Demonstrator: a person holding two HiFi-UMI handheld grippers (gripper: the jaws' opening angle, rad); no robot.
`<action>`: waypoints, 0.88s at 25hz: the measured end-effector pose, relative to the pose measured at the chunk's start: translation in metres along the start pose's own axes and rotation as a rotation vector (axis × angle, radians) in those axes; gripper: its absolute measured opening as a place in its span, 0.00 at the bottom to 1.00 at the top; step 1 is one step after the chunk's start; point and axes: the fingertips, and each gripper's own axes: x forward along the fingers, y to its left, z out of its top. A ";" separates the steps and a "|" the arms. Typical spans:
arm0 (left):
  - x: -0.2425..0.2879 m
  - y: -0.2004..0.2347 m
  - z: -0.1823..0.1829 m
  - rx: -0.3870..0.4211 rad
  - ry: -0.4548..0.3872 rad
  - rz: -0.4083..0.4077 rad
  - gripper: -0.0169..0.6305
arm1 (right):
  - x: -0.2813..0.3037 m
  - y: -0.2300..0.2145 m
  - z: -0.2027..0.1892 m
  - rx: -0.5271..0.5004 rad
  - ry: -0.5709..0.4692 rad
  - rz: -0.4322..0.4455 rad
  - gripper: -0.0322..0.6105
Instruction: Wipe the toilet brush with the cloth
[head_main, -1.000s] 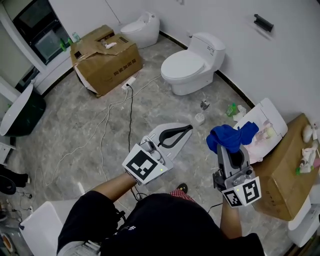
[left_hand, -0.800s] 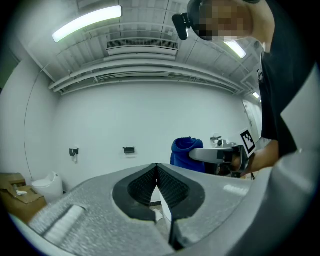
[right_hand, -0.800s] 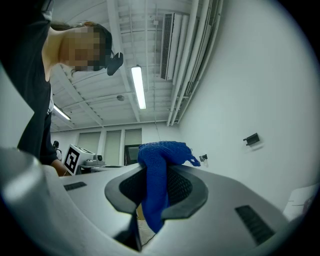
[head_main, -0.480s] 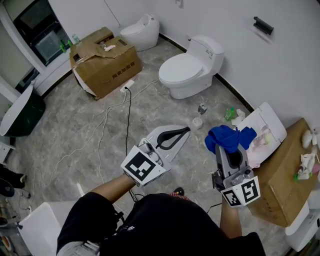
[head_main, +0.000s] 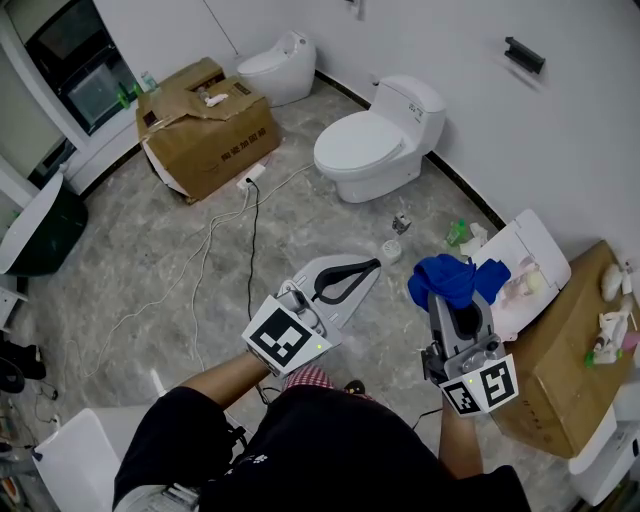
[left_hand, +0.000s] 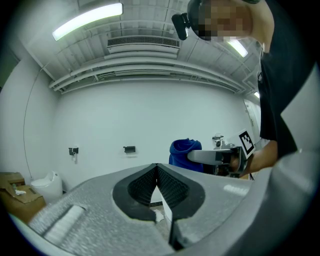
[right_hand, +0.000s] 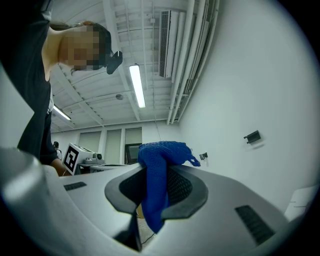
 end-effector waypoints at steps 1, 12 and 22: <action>-0.001 0.002 0.000 -0.004 0.000 0.000 0.02 | 0.002 0.001 -0.001 0.000 0.003 -0.001 0.17; 0.000 0.052 -0.010 -0.025 -0.010 -0.051 0.02 | 0.043 -0.003 -0.009 -0.018 0.004 -0.076 0.17; 0.015 0.107 -0.014 -0.035 -0.016 -0.165 0.01 | 0.093 -0.007 -0.014 -0.040 -0.009 -0.170 0.17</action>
